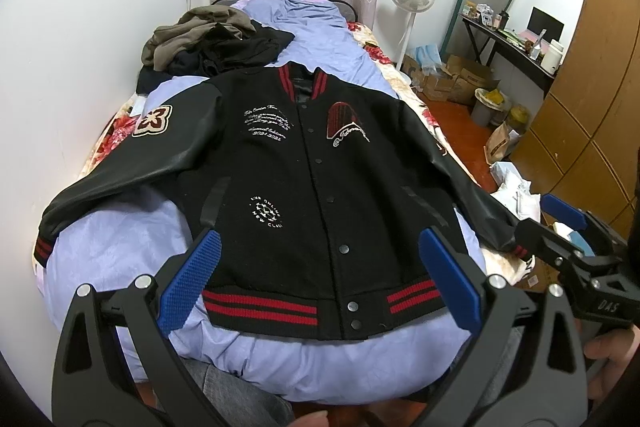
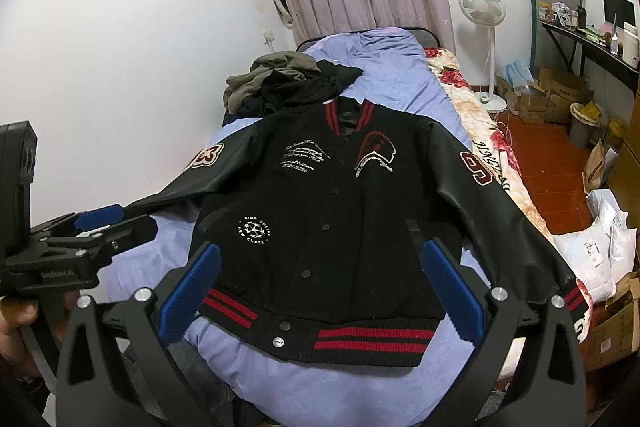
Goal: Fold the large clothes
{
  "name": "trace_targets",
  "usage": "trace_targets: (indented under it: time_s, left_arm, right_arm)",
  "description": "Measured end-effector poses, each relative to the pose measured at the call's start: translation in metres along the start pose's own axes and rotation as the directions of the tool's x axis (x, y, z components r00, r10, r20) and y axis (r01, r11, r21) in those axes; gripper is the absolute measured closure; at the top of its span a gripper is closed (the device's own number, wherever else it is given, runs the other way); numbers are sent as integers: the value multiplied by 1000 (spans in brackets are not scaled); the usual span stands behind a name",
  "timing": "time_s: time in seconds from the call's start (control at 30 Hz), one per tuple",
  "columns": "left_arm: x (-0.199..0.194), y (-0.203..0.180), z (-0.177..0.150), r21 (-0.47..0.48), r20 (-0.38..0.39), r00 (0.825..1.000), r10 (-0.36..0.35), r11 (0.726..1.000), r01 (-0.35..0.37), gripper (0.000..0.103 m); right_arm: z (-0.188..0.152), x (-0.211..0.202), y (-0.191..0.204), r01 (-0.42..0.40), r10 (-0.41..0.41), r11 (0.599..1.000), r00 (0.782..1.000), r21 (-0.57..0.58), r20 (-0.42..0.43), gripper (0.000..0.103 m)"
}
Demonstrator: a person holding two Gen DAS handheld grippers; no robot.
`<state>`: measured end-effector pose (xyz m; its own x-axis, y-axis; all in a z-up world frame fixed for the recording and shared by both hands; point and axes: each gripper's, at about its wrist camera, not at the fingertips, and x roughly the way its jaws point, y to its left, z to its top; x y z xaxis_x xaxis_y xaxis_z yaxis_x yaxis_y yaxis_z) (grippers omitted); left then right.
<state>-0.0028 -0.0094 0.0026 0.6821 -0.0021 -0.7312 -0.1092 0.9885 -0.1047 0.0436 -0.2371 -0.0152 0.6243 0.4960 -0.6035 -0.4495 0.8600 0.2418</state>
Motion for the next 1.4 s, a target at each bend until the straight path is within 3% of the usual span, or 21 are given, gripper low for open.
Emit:
trace_targets:
  time_s: [0.53,0.73,0.93,1.1,1.27,1.4]
  left_arm:
    - [-5,-7,-5,13,0,1000,-5,1000,5,6]
    - [2,-19,-11,68,-2,1000,-7,998,7,6]
    - [18,-35,-17,100,-36,998,-49,994,52,6]
    - [32,-50,-22,135,-64,992,-109,984,116,6]
    - [51,-69,-28,175,-87,984,-154,970,167,6]
    - [71,-84,-34,224,-129,981,-147,959,173,6]
  right_arm:
    - [-5,4,-3,-29,29,999,1000,17,-3,4]
    - [-22,11,-39,-17,18,999,1000,49,-21,4]
    - [-36,13,-94,24,-22,997,999,79,-25,4]
    - [-49,12,-166,132,-128,984,991,116,-35,4]
    - [-59,21,-254,250,-243,963,967,97,-79,4]
    - [-70,38,-316,295,-281,953,947,73,-155,4]
